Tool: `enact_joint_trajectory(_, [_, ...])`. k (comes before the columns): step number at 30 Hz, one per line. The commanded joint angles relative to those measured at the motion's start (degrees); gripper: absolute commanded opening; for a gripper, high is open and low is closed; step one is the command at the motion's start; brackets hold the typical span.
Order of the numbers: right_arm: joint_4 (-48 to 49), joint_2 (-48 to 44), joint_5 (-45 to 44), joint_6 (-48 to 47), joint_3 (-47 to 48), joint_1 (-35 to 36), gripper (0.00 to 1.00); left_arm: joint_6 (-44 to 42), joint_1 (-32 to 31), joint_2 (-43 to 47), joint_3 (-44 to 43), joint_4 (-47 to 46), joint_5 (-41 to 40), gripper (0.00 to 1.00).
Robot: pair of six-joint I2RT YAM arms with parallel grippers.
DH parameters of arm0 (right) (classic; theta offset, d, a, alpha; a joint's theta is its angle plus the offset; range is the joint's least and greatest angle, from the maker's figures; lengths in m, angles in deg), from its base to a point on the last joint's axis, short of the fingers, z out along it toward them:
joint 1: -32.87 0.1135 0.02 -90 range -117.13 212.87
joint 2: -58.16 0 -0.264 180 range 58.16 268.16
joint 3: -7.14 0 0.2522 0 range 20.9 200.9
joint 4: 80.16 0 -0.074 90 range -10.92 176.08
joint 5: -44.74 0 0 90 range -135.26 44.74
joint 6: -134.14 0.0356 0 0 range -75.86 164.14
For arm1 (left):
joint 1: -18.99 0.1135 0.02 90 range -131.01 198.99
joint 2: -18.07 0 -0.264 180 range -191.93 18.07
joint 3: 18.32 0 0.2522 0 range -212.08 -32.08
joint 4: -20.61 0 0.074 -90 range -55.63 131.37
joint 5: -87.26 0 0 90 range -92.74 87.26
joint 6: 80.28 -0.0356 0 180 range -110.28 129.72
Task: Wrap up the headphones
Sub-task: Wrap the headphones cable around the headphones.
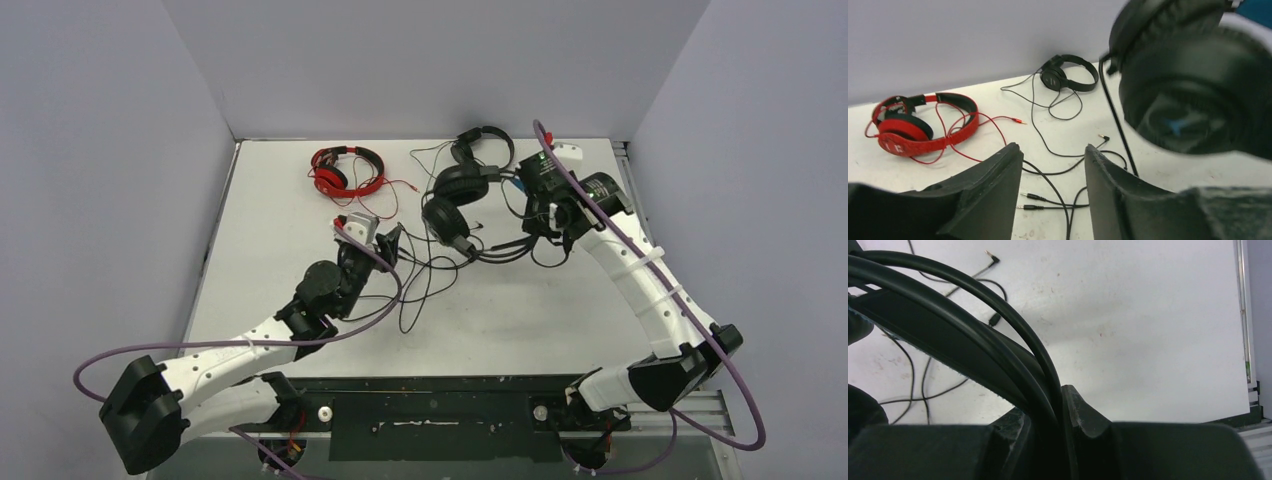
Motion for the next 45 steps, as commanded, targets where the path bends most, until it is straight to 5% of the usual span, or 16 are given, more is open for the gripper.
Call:
enact_joint_trajectory(1, [1.76,-0.73,-1.18,0.10,9.42,-1.86,0.00,12.12,0.75,5.84,2.31,7.92,5.97,0.53])
enact_joint_trajectory(5, [1.46,0.12,-0.82,-0.25,14.06,-3.37,0.00,19.23,0.98,9.40,2.19,14.47,16.97,0.65])
enact_joint_trajectory(8, [1.62,0.72,1.00,-0.61,16.31,-4.04,0.00,21.03,0.96,10.16,3.54,14.25,22.49,0.84])
enact_joint_trajectory(17, [0.80,2.48,4.56,-1.32,22.63,-5.46,0.00,19.70,0.89,3.45,8.12,7.40,18.48,0.86])
enact_joint_trajectory(21, [0.31,2.48,5.51,-1.58,23.59,-5.80,0.00,18.63,1.01,-2.54,11.32,-1.59,13.69,0.81])
enact_joint_trajectory(26, [0.08,2.09,6.20,-1.63,23.08,-6.32,0.00,16.08,1.39,-8.74,9.99,-5.77,14.48,0.59])
enact_joint_trajectory(32, [0.45,1.57,7.09,-1.54,22.28,-6.46,0.00,13.57,1.67,-14.25,10.19,-12.19,13.72,0.56])
enact_joint_trajectory(34, [0.35,1.60,7.27,-1.57,22.28,-6.56,0.00,12.68,1.76,-15.96,8.60,-12.10,13.88,0.50])
enact_joint_trajectory(41, [1.18,0.98,4.85,1.58,21.39,-7.38,0.00,10.67,1.32,-17.06,3.21,-6.77,19.40,0.00])
enact_joint_trajectory(45, [5.44,-0.21,10.08,4.89,18.88,-8.03,0.00,11.34,0.19,-18.64,-2.14,2.01,20.08,0.00])
